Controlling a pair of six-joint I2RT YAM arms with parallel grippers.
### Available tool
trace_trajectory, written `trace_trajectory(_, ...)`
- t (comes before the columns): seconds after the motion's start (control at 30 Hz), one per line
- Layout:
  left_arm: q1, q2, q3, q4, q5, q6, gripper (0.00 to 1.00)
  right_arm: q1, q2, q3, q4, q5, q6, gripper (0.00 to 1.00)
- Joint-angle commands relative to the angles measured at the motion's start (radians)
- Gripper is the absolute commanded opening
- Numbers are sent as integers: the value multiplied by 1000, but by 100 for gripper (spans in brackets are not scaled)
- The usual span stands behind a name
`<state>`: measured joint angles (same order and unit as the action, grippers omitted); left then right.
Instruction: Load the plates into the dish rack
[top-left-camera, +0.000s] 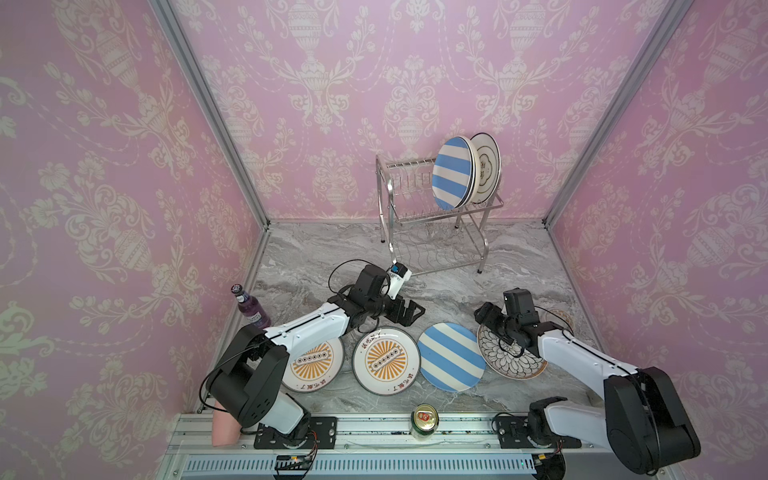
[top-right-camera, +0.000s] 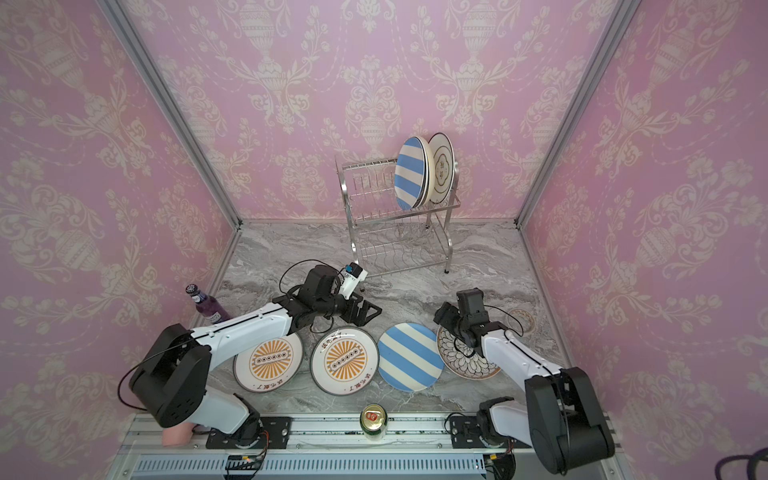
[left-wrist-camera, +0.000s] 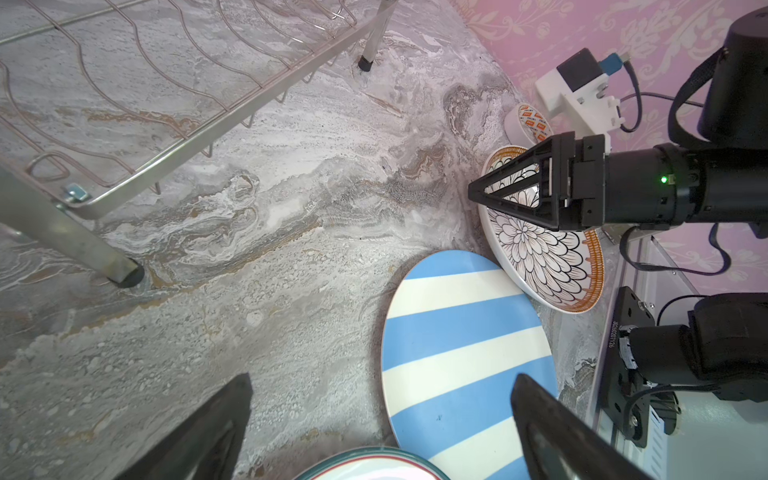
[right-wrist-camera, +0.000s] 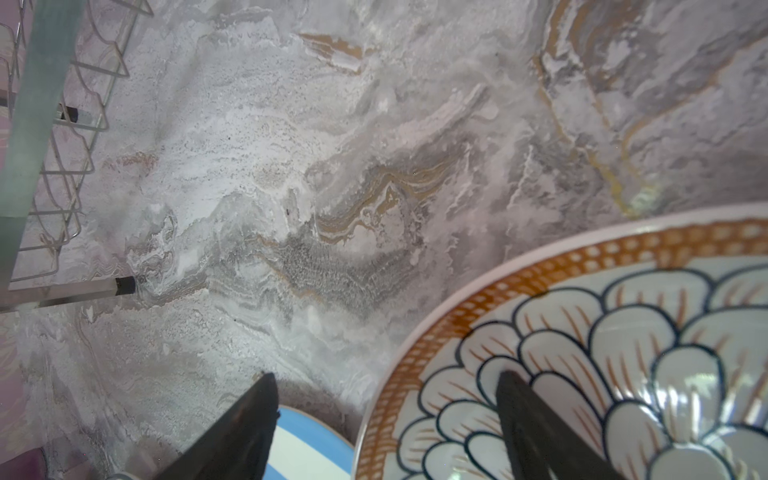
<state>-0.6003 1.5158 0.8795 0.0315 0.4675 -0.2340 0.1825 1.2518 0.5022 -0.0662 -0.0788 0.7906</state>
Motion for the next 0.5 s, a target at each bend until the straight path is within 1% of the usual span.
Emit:
trace_trajectory(0.0, -12, 15, -2, 23, 35, 0, 99, -5, 55, 27, 32, -5, 15, 84)
trace_trajectory(0.33, -17, 30, 1, 22, 39, 7, 99, -5, 198, 138, 83, -16, -25, 84)
trace_trajectory(0.47, -19, 39, 4, 25, 36, 8, 99, -5, 293, 206, 143, -74, -22, 84)
